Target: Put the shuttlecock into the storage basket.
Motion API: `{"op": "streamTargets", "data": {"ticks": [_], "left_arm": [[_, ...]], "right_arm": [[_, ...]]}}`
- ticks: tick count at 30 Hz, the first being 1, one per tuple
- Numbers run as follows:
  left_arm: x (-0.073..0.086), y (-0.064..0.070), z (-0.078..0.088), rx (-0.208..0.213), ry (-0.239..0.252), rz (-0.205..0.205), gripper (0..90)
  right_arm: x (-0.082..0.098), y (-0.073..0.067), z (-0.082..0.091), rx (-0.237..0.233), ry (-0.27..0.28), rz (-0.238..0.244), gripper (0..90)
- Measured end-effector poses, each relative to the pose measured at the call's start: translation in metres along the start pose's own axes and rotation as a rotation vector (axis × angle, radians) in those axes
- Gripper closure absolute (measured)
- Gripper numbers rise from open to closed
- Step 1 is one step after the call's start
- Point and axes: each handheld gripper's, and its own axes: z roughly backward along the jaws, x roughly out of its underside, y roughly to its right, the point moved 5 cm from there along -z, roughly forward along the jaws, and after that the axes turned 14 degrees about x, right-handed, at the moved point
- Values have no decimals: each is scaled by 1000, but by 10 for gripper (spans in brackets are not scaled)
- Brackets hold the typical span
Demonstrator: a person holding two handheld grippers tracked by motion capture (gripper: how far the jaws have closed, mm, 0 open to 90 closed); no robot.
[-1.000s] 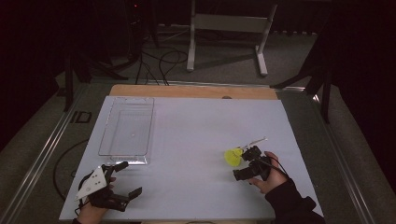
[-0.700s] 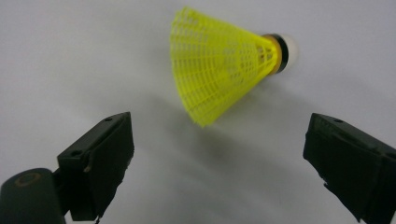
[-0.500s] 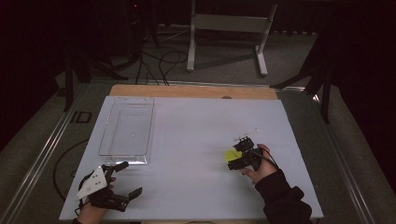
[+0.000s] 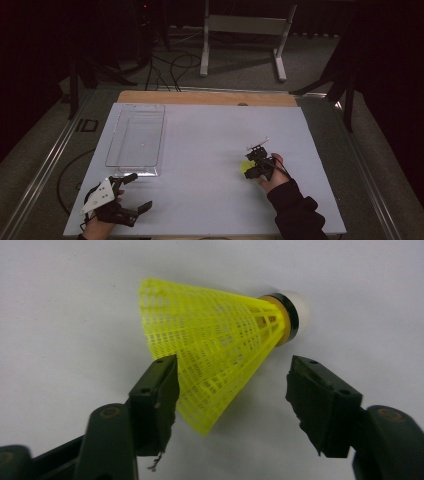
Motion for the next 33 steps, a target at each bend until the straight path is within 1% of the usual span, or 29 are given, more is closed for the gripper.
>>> {"op": "streamTargets", "data": {"ticks": [3, 4, 5, 6, 7, 8, 9, 10, 11, 12, 13, 14, 15, 16, 18, 19, 20, 22, 24, 25, 26, 27, 28, 29, 30, 31, 32, 33], "left_arm": [[0, 0, 0, 0, 0, 0, 2], [0, 0, 0, 0, 0, 0, 2], [0, 0, 0, 0, 0, 0, 2], [0, 0, 0, 0, -1, 0, 2], [0, 0, 0, 0, -1, 0, 2], [0, 0, 0, 0, -2, -1, 2], [0, 0, 0, 0, -2, -1, 2], [0, 0, 0, 0, -1, 0, 2], [0, 0, 0, 0, -1, 0, 2], [0, 0, 0, 0, -1, 0, 2], [0, 0, 0, 1, -1, 0, 2], [0, 0, 0, 1, -2, 0, 2], [0, 0, 0, 0, -3, 0, 2], [0, 0, 0, 1, -2, 0, 2], [0, 0, 0, 0, -2, 0, 2], [0, 0, 0, 0, -2, 1, 2], [0, 0, -1, 0, -5, 0, 2], [0, 0, -1, 2, -6, 0, 2], [0, 0, -1, 1, -5, -2, 2], [0, 0, -1, 1, -5, -2, 2], [0, 0, 0, 0, -4, 1, 2], [0, 0, 0, 0, -4, 1, 2], [0, 0, 0, 1, -4, 1, 2], [0, 0, 0, 1, -4, 1, 2], [0, -1, 0, 1, -7, 1, 2], [0, -1, 0, 1, -7, 1, 2], [0, -1, -1, 1, -8, 1, 2], [0, -1, -1, 1, -9, 1, 2]], "right_arm": [[0, 2, -2, -5, -9, -20, 530], [0, 2, -2, -5, -9, -20, 530], [0, 3, -3, -9, -13, -30, 553], [1, 5, -3, -9, -21, -37, 647], [1, 5, -3, -9, -21, -37, 647], [1, 7, -3, -13, -20, -43, 706], [1, 7, -3, -13, -20, -43, 706], [1, 9, -2, -12, -23, -36, 726], [0, 12, -1, -14, -16, -46, 815], [0, 16, 0, -21, -15, -52, 883], [0, 16, 0, -21, -15, -52, 883], [0, 17, 0, -53, -12, -63, 887], [1, 19, -1, -36, -13, -49, 891], [1, 19, -1, -28, -13, -47, 892], [0, 20, 0, -18, -14, -20, 894], [0, 20, 0, -18, -14, -20, 894], [0, 20, 2, -20, -15, 3, 894], [-1, 21, 4, -17, -12, 12, 894], [-4, 22, 9, -49, 2, 41, 894], [-4, 22, 9, -49, 2, 41, 894], [-6, 22, 12, -111, 17, 63, 895], [-6, 22, 12, -111, 17, 63, 895], [-7, 22, 16, -172, 28, 91, 895], [-7, 22, 16, -172, 28, 91, 895], [-6, 24, 18, -188, 23, 111, 895], [-6, 24, 18, -188, 23, 111, 895], [-6, 24, 19, -220, 32, 116, 895], [-6, 24, 19, -233, 29, 133, 895]]}}
